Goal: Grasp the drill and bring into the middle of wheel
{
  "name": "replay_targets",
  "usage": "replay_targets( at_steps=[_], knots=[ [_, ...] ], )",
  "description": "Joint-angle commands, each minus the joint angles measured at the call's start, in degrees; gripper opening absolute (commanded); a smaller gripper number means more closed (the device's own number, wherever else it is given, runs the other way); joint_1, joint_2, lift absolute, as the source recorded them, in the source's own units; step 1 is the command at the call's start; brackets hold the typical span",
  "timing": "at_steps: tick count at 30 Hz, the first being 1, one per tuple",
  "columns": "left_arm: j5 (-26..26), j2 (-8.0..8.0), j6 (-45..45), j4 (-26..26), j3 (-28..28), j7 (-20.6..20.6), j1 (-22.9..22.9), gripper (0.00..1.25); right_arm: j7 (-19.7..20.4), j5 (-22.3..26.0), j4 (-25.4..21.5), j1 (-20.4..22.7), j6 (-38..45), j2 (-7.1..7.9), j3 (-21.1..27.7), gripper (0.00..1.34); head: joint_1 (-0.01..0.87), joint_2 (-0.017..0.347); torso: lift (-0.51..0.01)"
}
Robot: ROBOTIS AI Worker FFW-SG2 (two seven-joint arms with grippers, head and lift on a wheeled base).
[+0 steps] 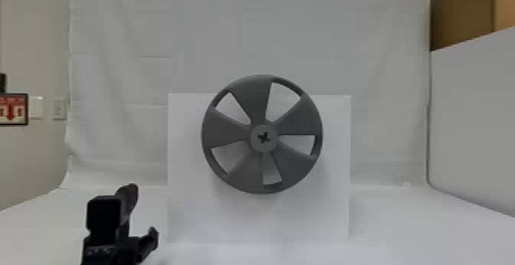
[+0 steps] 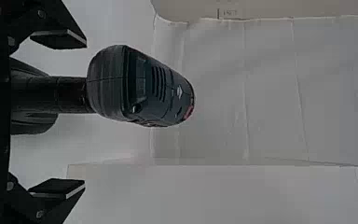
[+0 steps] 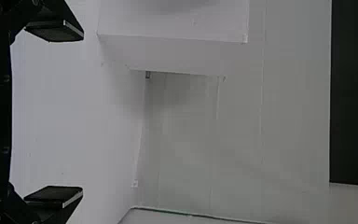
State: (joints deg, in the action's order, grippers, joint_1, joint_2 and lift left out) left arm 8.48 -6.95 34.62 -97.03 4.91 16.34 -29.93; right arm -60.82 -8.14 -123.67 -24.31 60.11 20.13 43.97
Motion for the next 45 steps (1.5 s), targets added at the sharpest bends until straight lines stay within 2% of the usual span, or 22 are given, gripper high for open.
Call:
replay_targets(
  at_steps=[1,15,20,23,26,30,35,42,45],
  knots=[
    [-0.13,0.09,-0.16,0.44,-0.17,0.18,-0.39,1.02,0.00,-0.03,0.01,0.05,0.00,0.00,-0.12,1.20,0.000,0.000,-0.406],
    [-0.22,0.18,-0.52,2.02,-0.25,0.36,-0.92,1.01,0.00,-0.12,0.01,0.05,0.00,-0.09,-0.29,1.20,0.000,0.000,-0.406],
    [-0.31,0.27,-0.60,2.37,-0.43,0.45,-1.01,0.96,0.00,-0.12,0.01,0.05,0.00,-0.09,-0.29,1.20,0.000,0.000,-0.406],
    [-0.13,0.36,-0.52,2.55,-0.43,0.45,-1.27,0.83,0.00,-0.12,0.01,0.05,0.00,-0.18,-0.29,1.20,0.000,0.000,-0.406],
    [0.40,0.36,-0.52,2.99,-0.43,0.53,-1.45,0.62,0.00,-0.21,0.01,0.05,0.00,-0.18,-0.38,1.20,0.000,0.000,-0.406],
    [1.10,0.36,-0.52,3.51,-0.69,0.45,-1.45,0.60,0.00,-0.21,0.01,0.05,0.00,-0.18,-0.47,1.20,0.000,0.000,-0.406],
    [1.10,0.36,-0.52,3.78,-0.96,0.62,-1.45,0.43,0.00,-0.21,0.01,0.14,0.00,-0.18,-0.38,1.20,0.000,0.000,-0.406],
    [-0.40,0.36,-0.52,3.69,0.01,2.12,-1.27,0.32,0.00,-0.30,0.01,0.23,0.00,-0.35,-0.38,1.20,0.000,0.000,-0.406],
    [-0.92,0.36,-1.92,3.69,0.36,3.08,-0.83,0.12,0.00,-0.39,0.01,0.23,0.00,-0.44,-0.38,1.20,0.000,0.000,-0.406]
  ],
)
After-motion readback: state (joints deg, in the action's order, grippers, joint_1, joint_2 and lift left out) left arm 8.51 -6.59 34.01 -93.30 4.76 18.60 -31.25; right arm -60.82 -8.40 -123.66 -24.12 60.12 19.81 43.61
